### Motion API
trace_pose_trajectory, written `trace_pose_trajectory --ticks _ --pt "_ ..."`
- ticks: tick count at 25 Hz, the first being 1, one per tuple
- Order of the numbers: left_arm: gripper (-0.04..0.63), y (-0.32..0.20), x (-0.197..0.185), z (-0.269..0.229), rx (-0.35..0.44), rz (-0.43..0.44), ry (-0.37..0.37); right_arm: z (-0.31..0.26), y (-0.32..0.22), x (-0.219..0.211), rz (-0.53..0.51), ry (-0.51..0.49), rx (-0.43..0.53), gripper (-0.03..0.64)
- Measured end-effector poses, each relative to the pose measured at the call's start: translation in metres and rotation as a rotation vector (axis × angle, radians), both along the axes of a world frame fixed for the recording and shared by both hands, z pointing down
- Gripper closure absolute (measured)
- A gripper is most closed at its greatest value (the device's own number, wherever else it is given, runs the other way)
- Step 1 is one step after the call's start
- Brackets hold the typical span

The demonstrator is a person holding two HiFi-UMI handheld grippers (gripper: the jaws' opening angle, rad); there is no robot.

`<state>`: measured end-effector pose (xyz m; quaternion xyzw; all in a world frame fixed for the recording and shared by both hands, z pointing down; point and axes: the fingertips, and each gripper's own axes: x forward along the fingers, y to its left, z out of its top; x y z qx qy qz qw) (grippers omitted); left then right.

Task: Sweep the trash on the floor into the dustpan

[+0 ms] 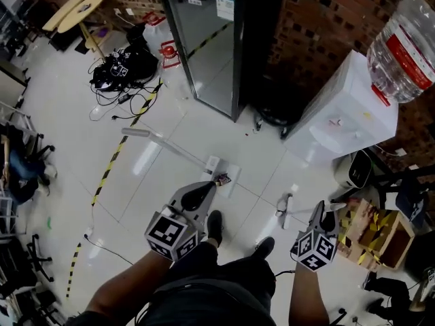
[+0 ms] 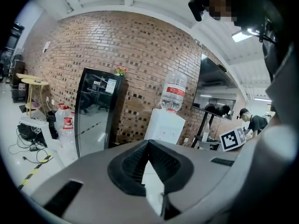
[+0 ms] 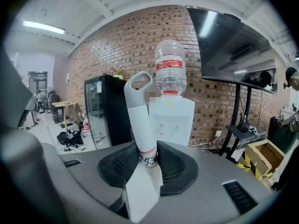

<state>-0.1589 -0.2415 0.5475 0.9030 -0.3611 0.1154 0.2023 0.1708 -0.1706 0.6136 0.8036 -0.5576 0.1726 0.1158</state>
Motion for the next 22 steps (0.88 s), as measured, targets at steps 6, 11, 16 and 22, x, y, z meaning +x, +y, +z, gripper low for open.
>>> trace_pose_trajectory --ticks 6,11,16,22 --pt "0.593 -0.007 -0.064 -0.002 -0.004 -0.073 0.033 -0.002 -0.042 -0.08 -0.017 -0.096 -0.019 0.482" --pt "0.594 -0.016 -0.112 -0.004 0.006 -0.135 0.048 -0.011 -0.076 -0.125 -0.032 -0.138 -0.004 0.482" --pt "0.594 -0.023 -0.145 -0.005 0.02 -0.169 0.034 -0.015 -0.11 -0.164 -0.02 -0.22 -0.015 0.479" --pt "0.592 -0.026 -0.174 -0.011 0.04 -0.215 0.033 -0.013 -0.151 -0.215 -0.067 -0.264 -0.001 0.474"
